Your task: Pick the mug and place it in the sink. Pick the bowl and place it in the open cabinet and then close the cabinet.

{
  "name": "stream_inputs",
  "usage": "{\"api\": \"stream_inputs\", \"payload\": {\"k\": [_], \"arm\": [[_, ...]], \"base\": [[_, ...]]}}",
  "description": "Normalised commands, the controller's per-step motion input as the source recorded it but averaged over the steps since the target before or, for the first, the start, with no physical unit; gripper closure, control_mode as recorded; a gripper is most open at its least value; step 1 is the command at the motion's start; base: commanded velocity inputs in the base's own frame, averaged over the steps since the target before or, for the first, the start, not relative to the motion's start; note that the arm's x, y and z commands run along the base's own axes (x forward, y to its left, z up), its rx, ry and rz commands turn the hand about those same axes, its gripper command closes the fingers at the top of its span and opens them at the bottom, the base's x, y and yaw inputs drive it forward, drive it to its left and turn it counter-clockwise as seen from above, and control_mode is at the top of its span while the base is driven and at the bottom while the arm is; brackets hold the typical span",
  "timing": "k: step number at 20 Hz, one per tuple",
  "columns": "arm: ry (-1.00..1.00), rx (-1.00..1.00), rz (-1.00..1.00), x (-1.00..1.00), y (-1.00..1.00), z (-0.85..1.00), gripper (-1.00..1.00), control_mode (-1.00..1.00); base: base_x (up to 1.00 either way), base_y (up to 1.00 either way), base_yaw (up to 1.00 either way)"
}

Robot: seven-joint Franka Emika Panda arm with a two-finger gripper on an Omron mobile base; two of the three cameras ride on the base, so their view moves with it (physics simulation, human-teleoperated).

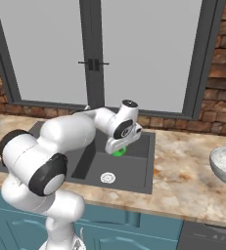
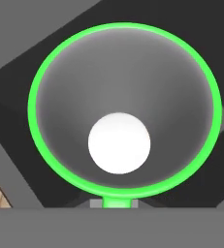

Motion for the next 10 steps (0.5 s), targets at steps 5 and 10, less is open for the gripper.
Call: {"api": "stream_inputs", "payload": {"k": [5, 10], "arm": [[0.01, 0.0, 0.15, 0.08, 0.18, -0.23, 1.0, -1.0], [0.0, 0.0, 0.13, 0.17, 0.11, -0.27, 1.0, -1.0]], "base": [[0.0, 0.0, 0.0], [0.0, 0.0, 0.0]]}}
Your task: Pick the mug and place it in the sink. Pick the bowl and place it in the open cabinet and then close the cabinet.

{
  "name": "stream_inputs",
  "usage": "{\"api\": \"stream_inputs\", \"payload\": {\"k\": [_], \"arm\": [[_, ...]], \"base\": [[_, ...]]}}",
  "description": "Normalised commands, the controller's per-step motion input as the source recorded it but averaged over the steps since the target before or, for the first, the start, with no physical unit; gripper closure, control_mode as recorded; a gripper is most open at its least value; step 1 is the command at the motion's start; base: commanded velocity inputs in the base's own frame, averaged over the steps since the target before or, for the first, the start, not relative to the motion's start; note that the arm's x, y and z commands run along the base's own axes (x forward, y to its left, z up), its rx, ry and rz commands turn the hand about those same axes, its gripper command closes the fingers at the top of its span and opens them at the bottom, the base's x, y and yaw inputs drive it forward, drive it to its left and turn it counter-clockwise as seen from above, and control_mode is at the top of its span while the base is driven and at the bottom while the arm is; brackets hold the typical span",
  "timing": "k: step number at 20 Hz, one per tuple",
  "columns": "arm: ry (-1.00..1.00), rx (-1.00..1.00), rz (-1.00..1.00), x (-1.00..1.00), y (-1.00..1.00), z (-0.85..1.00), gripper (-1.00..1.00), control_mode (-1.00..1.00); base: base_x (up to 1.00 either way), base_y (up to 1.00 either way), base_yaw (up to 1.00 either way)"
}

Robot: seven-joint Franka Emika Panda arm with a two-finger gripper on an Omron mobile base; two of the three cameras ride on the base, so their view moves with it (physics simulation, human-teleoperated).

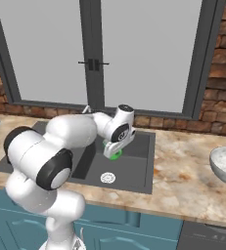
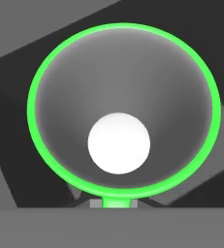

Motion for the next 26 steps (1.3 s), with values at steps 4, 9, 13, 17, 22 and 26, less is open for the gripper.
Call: {"api": "stream_inputs", "payload": {"k": [4, 9, 13, 17, 22, 26], "arm": [[-0.02, 0.11, 0.12, 0.2, 0.0, -0.48, 1.0, -1.0], [-0.11, 0.03, 0.02, 0.23, 0.04, -0.41, 1.0, -1.0], [-0.02, 0.0, 0.0, 0.38, 0.13, -0.2, 1.0, -1.0], [0.08, 0.0, 0.0, 0.4, 0.09, -0.09, 1.0, -1.0], [0.04, 0.04, 0.0, 0.24, 0.0, -0.29, 1.0, -1.0], [0.0, 0.07, 0.0, 0.2, 0.0, -0.34, 1.0, -1.0]], "base": [[0.0, 0.0, 0.0], [0.0, 0.0, 0.0], [0.0, 0.0, 0.0], [0.0, 0.0, 0.0], [0.0, 0.0, 0.0], [0.0, 0.0, 0.0]]}}
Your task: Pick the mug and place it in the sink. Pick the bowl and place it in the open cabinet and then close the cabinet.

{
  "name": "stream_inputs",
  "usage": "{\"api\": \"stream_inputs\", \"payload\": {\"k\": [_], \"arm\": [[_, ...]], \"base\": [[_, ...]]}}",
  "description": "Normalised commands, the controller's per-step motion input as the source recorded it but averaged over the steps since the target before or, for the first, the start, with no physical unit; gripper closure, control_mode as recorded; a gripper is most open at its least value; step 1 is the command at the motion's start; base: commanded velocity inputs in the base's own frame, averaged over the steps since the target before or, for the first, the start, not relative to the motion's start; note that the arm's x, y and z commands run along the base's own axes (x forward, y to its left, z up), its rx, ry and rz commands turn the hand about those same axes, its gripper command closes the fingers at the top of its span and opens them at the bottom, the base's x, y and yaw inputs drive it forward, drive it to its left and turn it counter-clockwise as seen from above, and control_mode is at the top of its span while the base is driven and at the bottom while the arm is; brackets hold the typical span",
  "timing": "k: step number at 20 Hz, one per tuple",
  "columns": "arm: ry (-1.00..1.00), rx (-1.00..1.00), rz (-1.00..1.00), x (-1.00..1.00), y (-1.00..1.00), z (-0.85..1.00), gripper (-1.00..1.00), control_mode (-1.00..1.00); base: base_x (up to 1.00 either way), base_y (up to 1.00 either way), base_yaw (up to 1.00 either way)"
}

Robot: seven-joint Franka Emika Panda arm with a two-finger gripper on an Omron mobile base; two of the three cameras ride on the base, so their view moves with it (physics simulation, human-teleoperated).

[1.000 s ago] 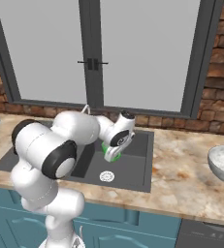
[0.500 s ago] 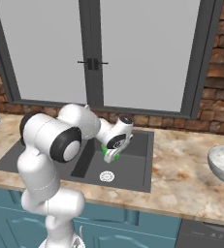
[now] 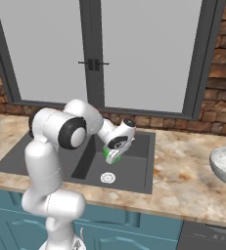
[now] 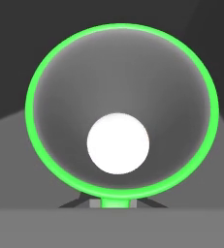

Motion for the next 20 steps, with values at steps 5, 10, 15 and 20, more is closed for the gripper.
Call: {"api": "stream_inputs", "payload": {"k": [5, 10, 15, 20], "arm": [[0.0, 0.06, 0.0, 0.27, 0.0, -0.37, 1.0, -1.0], [0.0, 0.0, 0.0, 0.4, 0.0, -0.38, 1.0, -1.0], [0.0, 0.0, 0.0, 0.47, 0.0, -0.36, 1.0, -1.0], [0.0, 0.01, 0.0, 0.41, 0.0, -0.36, 1.0, -1.0]], "base": [[0.0, 0.0, 0.0], [0.0, 0.0, 0.0], [0.0, 0.0, 0.0], [0.0, 0.0, 0.0]]}}
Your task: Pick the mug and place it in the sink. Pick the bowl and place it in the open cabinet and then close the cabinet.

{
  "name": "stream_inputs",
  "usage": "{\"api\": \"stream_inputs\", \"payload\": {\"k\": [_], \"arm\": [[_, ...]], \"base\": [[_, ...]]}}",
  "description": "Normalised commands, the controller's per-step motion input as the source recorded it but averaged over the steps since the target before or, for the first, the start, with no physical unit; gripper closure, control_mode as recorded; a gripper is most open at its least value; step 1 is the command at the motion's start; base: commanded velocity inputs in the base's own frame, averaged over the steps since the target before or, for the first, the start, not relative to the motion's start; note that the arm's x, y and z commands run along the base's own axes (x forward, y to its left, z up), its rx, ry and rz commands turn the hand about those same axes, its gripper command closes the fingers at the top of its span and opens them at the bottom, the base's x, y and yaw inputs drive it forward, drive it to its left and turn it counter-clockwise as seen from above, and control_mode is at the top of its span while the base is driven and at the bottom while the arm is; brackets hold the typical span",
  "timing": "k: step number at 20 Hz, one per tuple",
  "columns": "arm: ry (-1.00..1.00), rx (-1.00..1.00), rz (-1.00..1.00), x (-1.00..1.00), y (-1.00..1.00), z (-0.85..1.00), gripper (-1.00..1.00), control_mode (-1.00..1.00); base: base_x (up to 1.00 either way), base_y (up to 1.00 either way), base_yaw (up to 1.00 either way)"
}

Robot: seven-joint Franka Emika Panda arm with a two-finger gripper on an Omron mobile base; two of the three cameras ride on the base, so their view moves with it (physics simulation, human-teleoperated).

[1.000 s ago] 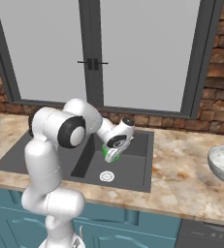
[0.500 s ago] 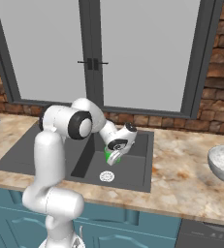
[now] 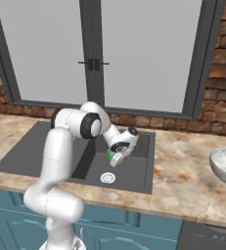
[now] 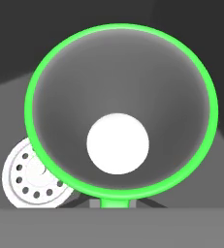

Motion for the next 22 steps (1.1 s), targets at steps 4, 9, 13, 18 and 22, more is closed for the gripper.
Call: {"api": "stream_inputs", "payload": {"k": [4, 9, 13, 18, 22], "arm": [[0.0, 0.02, 0.0, 0.34, 0.0, -0.38, 1.0, -1.0], [0.0, 0.03, 0.0, 0.33, 0.0, -0.41, 1.0, -1.0], [0.0, 0.01, 0.0, 0.38, 0.0, -0.39, 1.0, -1.0], [0.0, 0.0, 0.0, 0.37, 0.0, -0.41, 1.0, -1.0], [0.0, 0.0, 0.0, 0.08, 0.07, -0.31, -1.0, -1.0]], "base": [[0.0, 0.0, 0.0], [0.0, 0.0, 0.0], [0.0, 0.0, 0.0], [0.0, 0.0, 0.0], [0.0, 0.0, 0.0]]}}
